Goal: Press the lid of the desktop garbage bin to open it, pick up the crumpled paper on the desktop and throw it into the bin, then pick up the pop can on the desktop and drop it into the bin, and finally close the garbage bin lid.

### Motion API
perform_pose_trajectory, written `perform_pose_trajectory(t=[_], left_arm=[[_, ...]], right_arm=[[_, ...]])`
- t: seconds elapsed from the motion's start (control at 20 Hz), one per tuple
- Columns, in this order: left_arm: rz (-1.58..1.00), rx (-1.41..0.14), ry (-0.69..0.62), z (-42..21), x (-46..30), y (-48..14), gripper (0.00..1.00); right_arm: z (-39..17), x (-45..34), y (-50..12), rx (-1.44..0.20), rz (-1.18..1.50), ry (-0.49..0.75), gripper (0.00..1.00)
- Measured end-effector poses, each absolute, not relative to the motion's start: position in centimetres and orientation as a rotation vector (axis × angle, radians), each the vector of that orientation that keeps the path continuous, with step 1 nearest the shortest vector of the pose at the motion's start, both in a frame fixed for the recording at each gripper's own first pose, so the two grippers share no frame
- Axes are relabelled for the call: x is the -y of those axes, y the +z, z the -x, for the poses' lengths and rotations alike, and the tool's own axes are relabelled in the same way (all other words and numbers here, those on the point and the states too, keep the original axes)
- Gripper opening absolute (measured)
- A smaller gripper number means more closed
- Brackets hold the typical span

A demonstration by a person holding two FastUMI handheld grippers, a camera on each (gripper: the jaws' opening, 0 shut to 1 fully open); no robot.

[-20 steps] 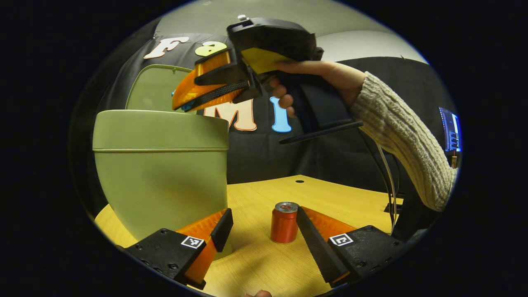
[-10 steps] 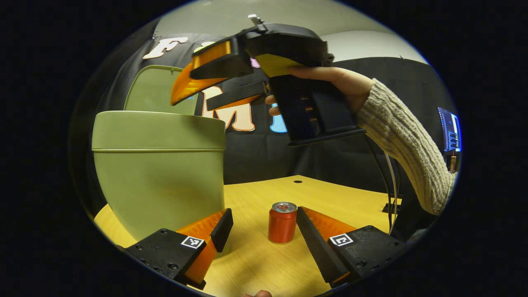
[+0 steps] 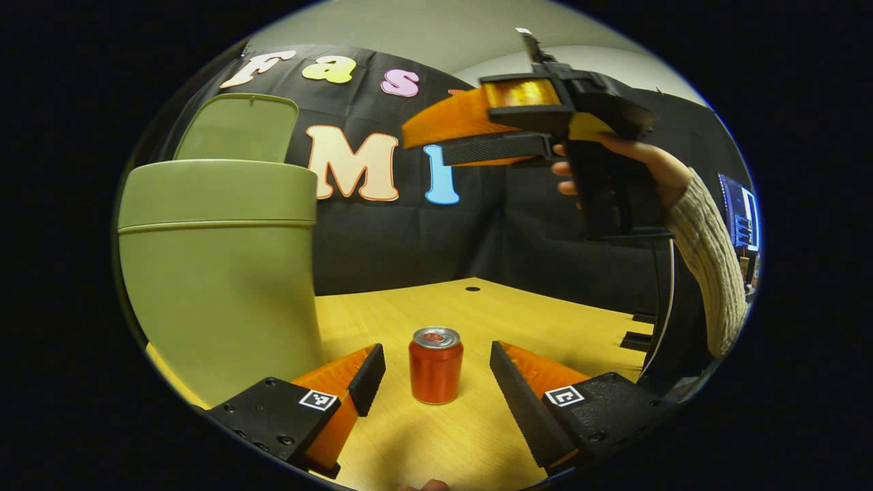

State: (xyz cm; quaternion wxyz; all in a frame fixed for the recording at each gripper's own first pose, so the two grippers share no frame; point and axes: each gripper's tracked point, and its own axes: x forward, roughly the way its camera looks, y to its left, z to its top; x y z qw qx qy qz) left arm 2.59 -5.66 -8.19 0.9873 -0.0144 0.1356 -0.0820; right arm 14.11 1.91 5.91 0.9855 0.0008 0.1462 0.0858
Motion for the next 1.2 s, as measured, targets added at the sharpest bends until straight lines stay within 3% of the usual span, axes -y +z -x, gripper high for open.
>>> perform_pose_trajectory(t=[0.7,1.2], left_arm=[[0.04,-0.466,-0.12,-8.0,5.7,-14.6,0.95],[0.066,-0.579,-0.068,-9.7,5.1,-18.3,0.94]], right_arm=[[-3.3,8.6,-2.3,-0.222,-0.055,-0.025,0.98],[-1.3,7.7,-5.2,-0.247,-0.042,-0.018,0.98]])
